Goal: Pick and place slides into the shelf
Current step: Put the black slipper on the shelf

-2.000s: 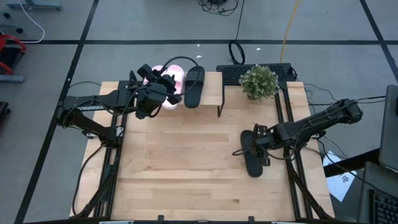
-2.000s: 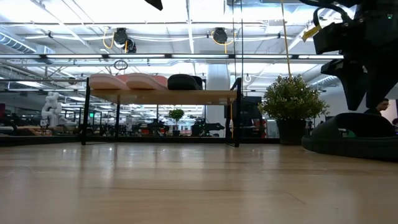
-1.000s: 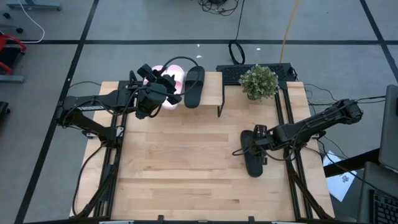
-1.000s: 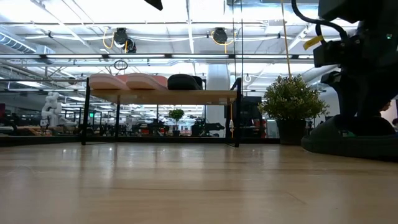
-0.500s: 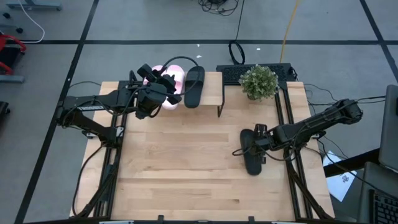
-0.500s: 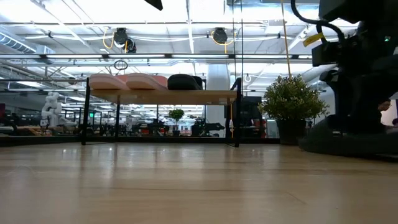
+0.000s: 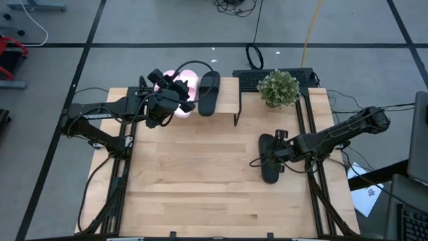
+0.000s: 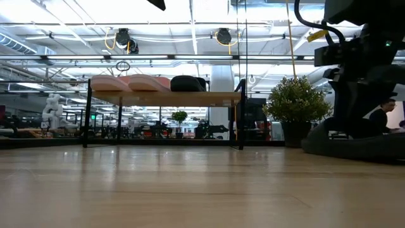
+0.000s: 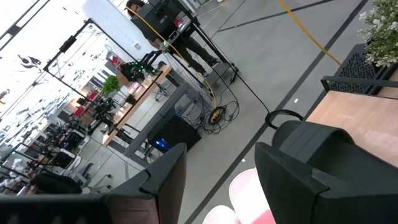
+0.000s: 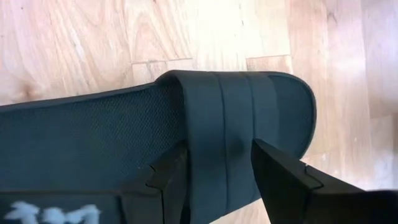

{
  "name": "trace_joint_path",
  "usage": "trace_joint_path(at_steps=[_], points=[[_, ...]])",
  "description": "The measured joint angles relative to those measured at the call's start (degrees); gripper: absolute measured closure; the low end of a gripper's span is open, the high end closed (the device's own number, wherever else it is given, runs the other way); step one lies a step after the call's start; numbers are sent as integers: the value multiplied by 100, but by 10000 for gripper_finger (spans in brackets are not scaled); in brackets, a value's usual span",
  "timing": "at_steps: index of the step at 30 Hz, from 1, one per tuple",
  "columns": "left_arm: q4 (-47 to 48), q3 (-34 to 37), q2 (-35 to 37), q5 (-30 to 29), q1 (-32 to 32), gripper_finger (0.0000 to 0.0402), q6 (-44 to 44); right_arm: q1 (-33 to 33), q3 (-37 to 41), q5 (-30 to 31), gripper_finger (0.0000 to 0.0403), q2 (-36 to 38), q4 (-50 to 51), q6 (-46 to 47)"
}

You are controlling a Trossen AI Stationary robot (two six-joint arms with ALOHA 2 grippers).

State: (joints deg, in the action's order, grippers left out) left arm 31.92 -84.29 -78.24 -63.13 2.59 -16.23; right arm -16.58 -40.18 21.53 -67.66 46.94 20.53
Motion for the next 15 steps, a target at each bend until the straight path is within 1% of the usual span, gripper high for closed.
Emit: trace_joint_path(at_steps=[2, 5, 15], points=[[2, 0, 0, 0, 0, 204, 0, 0, 0, 113, 244, 0, -1, 2], [1, 0, 0, 0, 0, 204, 0, 0, 0, 138, 262, 0, -18, -7], [2, 0, 0, 0, 0, 204, -2, -4, 266, 141, 360, -2, -455, -6]])
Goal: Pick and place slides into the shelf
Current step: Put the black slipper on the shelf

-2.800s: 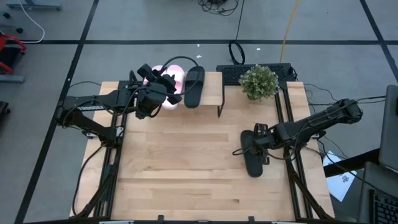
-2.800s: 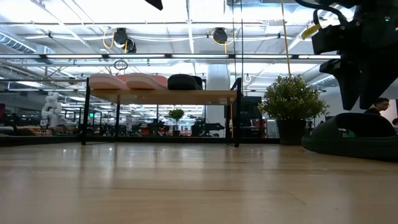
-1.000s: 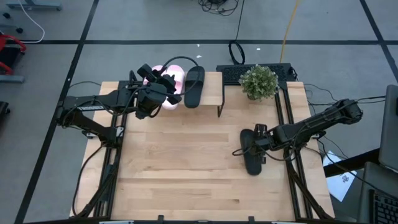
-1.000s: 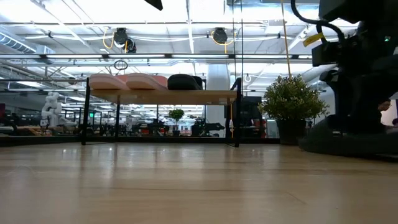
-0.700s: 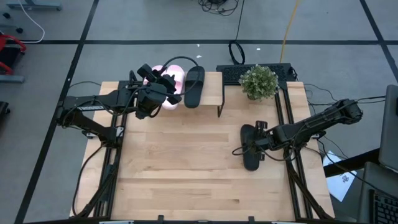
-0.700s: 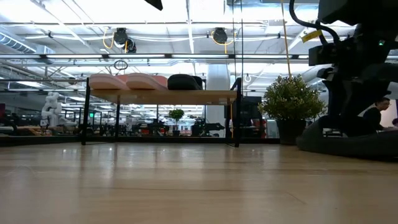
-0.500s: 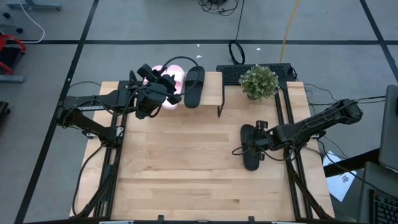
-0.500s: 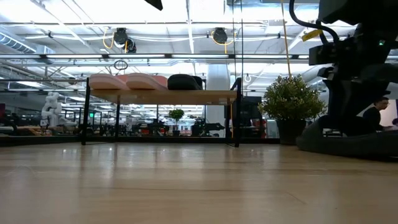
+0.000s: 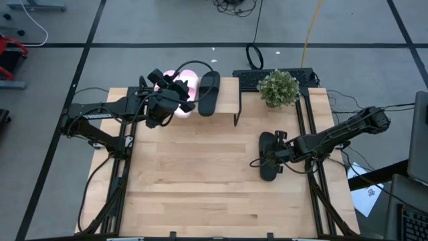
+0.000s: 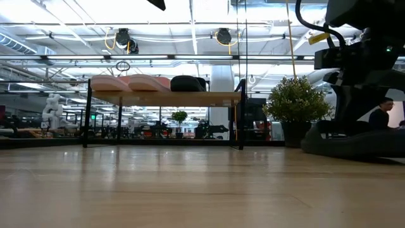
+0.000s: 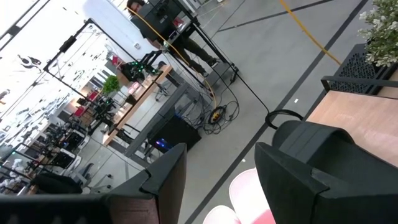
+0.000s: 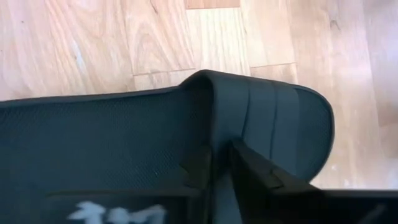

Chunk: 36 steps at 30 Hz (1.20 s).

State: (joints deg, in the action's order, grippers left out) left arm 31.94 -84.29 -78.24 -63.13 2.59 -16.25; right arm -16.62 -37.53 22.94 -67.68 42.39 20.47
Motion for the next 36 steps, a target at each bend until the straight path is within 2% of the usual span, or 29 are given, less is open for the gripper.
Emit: trace_joint_path(at_steps=[3, 9, 15, 20, 23, 28, 32, 36], points=[[0, 0, 0, 0, 0, 204, -4, 0, 3, -1, 392, -3, -19, 0], [0, 0, 0, -49, 0, 204, -51, 0, -9, 105, 398, -5, -9, 125], [-2, 0, 0, -835, -11, 204, -423, 2, -383, 140, 401, -21, 183, 95], [-8, 0, 37, -1152, -11, 204, -713, -11, -1177, 137, 401, -20, 529, -47], [2, 0, 33, -1575, -5, 204, -952, -105, -1870, 170, 402, -20, 849, -151], [0, 0, 39, -2108, 15, 204, -1302, -306, -3142, 783, 402, -27, 1479, -234], [-2, -2, 125, -2259, 120, 204, -1348, -275, -3896, 1577, 402, -51, 1282, -980], [-9, -2, 254, -2264, 376, 204, -1362, 104, -4021, 2089, 402, -69, -169, -2647]])
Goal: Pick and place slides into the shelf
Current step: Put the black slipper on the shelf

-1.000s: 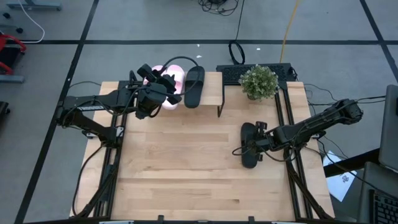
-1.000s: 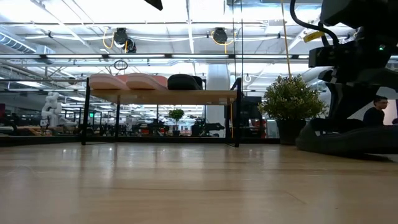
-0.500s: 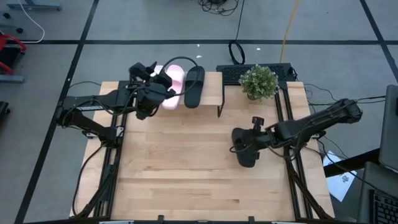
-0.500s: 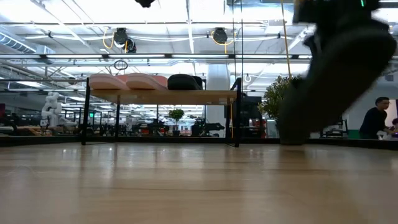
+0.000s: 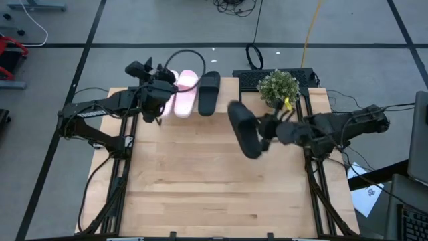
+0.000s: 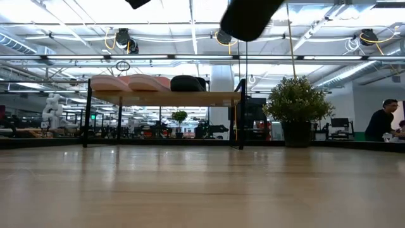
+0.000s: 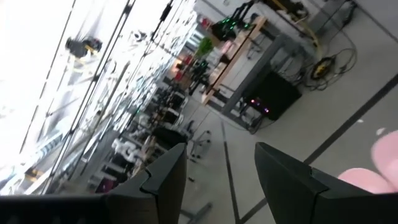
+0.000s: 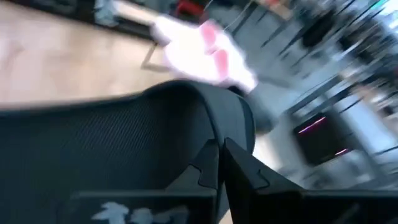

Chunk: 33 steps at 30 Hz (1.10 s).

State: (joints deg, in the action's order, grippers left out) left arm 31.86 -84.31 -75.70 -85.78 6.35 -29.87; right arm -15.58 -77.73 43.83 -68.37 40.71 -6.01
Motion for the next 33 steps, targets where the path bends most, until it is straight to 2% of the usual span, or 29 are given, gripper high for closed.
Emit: trace_joint_path(at_steps=[4, 7, 10, 15, 24, 33], points=[[-19, -2, 195, 10, 309, 204, 13, 705, 0, 118, 402, -250, -1051, -1099], [7, 0, 349, 23, 513, 204, 14, 1248, 9, 110, 402, -611, -1576, -1539], [-28, 0, 461, 61, 651, 204, -120, 1706, 9, -162, 402, -1018, -2235, -1928], [-34, 1, 565, 80, 862, 204, -402, 2256, 9, 6, 403, -1621, -2922, -2654], [-49, 2, 649, 506, 1148, 204, -350, 2928, 9, 87, 403, -2084, -3196, -2896], [-44, 2, 649, 739, 1393, 204, -338, 3323, 9, -400, 403, -2071, -3263, -2785]])
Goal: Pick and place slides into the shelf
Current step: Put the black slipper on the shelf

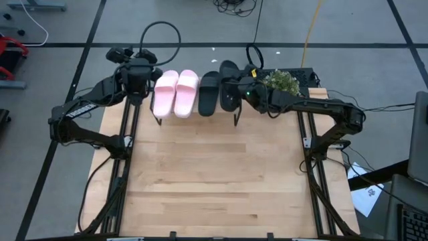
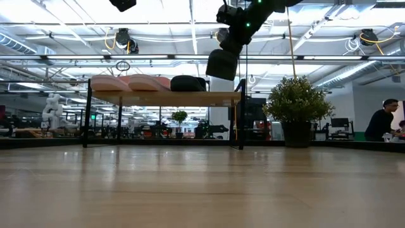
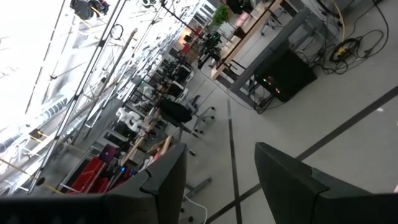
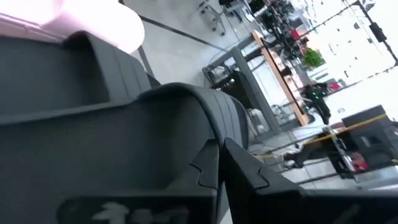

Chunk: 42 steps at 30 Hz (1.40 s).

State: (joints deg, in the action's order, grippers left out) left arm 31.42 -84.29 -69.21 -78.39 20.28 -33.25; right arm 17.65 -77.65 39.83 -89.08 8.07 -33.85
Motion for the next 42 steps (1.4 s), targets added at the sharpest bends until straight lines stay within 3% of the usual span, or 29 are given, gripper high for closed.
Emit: trace_joint_path(at_steps=[10, 24, 42], points=[[2, 0, -2, 42, 39, 204, 28, 77, 0, -268, 403, -210, 4, 41], [4, 0, -2, 55, 39, 204, 39, 57, 0, 53, 403, -474, 16, -416], [2, 0, -2, 57, 39, 204, 54, 62, 0, 47, 403, -450, 351, -293]])
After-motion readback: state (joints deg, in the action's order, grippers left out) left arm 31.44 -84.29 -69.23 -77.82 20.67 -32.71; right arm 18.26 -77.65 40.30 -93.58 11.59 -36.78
